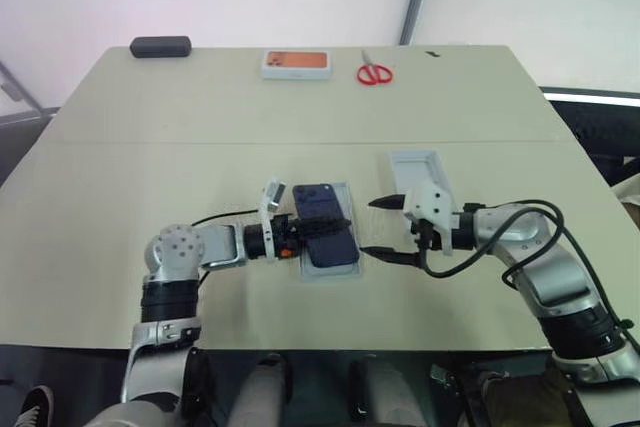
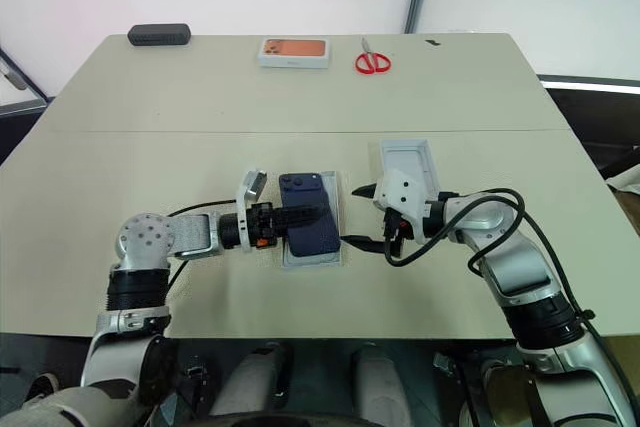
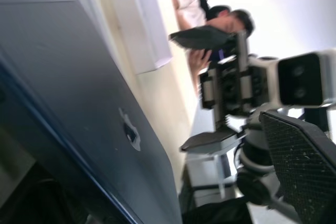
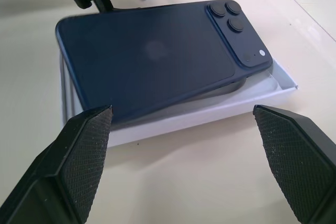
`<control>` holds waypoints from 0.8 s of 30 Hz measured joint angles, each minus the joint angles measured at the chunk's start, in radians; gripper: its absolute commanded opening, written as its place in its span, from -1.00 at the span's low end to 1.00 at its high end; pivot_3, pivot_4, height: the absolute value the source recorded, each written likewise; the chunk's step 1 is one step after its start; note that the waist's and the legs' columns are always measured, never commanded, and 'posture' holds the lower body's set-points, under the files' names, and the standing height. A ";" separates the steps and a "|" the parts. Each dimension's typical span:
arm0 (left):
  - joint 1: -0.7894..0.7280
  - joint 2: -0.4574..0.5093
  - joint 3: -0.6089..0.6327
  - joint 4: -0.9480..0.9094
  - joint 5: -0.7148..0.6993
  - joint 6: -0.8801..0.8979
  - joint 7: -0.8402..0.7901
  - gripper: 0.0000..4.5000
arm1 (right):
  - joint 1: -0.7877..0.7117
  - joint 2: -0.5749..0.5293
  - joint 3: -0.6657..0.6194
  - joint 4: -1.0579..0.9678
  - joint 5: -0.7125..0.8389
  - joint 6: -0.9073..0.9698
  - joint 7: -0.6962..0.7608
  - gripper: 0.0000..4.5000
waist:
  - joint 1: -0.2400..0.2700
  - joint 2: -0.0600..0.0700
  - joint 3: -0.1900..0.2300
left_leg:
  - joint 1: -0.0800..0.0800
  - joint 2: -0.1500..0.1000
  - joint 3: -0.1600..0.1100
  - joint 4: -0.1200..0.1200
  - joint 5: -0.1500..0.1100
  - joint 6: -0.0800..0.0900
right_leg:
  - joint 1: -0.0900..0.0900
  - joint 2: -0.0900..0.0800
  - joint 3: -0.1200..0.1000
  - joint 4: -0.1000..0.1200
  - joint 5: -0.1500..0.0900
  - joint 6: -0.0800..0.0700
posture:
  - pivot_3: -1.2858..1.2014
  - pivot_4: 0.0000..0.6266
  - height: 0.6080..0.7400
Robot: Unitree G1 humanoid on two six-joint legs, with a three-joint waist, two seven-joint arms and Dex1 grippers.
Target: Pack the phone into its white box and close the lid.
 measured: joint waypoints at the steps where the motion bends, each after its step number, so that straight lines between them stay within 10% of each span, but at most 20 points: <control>1: 0.000 0.015 -0.009 -0.006 0.001 0.000 -0.012 0.98 | -0.001 0.000 0.000 0.005 -0.001 -0.001 -0.002 1.00 | 0.000 0.000 0.000 | 0.000 0.000 0.000 0.000 0.000 0.000 | 0.000 0.000 0.000 0.000 0.000 0.000 | 0.03 -0.52 1.00; 24: -0.044 0.133 -0.131 -0.066 0.054 -0.020 -0.099 0.98 | -0.050 0.034 0.029 0.045 -0.025 -0.034 -0.012 1.00 | 0.001 0.000 0.000 | -0.001 0.000 0.000 0.000 0.000 0.000 | -0.001 0.000 0.000 0.000 0.000 0.000 | 0.03 -0.52 1.00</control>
